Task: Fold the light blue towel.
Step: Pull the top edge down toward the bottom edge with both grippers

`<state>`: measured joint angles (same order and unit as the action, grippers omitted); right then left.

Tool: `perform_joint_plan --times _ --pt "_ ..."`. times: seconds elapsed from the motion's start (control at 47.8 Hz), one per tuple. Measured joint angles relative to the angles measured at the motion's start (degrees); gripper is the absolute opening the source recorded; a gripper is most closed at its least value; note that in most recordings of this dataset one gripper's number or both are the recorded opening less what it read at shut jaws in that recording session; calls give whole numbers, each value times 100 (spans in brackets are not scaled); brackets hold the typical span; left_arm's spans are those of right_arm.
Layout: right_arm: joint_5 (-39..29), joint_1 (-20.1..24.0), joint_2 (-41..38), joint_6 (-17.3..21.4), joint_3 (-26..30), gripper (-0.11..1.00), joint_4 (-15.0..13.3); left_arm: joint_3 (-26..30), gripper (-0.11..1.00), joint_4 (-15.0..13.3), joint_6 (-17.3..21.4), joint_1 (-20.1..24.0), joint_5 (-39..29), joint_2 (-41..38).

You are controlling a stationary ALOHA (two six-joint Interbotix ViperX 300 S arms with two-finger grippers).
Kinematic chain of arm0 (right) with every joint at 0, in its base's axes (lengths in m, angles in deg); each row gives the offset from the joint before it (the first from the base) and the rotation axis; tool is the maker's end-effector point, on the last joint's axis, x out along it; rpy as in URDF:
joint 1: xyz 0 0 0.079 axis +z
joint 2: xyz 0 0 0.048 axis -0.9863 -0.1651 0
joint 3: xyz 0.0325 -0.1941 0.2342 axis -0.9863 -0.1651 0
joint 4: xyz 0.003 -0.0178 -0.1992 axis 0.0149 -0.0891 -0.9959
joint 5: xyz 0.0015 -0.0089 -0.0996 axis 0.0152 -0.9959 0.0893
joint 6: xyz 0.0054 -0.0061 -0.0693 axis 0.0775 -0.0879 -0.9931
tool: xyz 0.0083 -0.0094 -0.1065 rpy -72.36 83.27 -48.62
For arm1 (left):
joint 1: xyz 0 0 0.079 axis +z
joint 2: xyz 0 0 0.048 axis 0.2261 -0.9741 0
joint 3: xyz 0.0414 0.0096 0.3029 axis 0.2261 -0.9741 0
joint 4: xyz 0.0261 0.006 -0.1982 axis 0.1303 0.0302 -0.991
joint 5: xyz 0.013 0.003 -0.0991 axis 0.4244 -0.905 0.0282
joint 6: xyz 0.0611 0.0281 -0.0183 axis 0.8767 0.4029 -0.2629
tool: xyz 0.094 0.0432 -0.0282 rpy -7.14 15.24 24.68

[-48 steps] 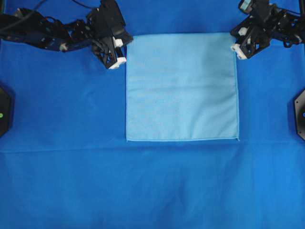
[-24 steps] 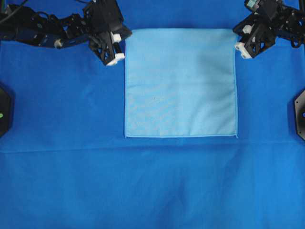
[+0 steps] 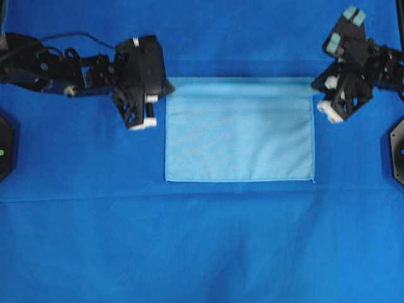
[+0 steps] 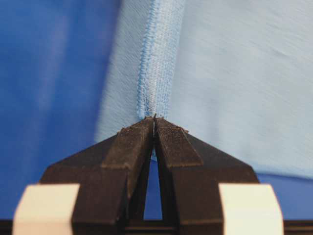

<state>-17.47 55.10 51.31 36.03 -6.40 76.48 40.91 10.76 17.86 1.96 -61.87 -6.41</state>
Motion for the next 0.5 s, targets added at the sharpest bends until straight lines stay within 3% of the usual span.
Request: perform_joint_plan --times 0.272,0.502 --pt "-281 1160 202 940 -141 1 9 -114 2 0 -352 -958 -237 0" --pt "-316 1951 193 1389 -158 1 9 -123 2 9 -466 -1644 -255 0"
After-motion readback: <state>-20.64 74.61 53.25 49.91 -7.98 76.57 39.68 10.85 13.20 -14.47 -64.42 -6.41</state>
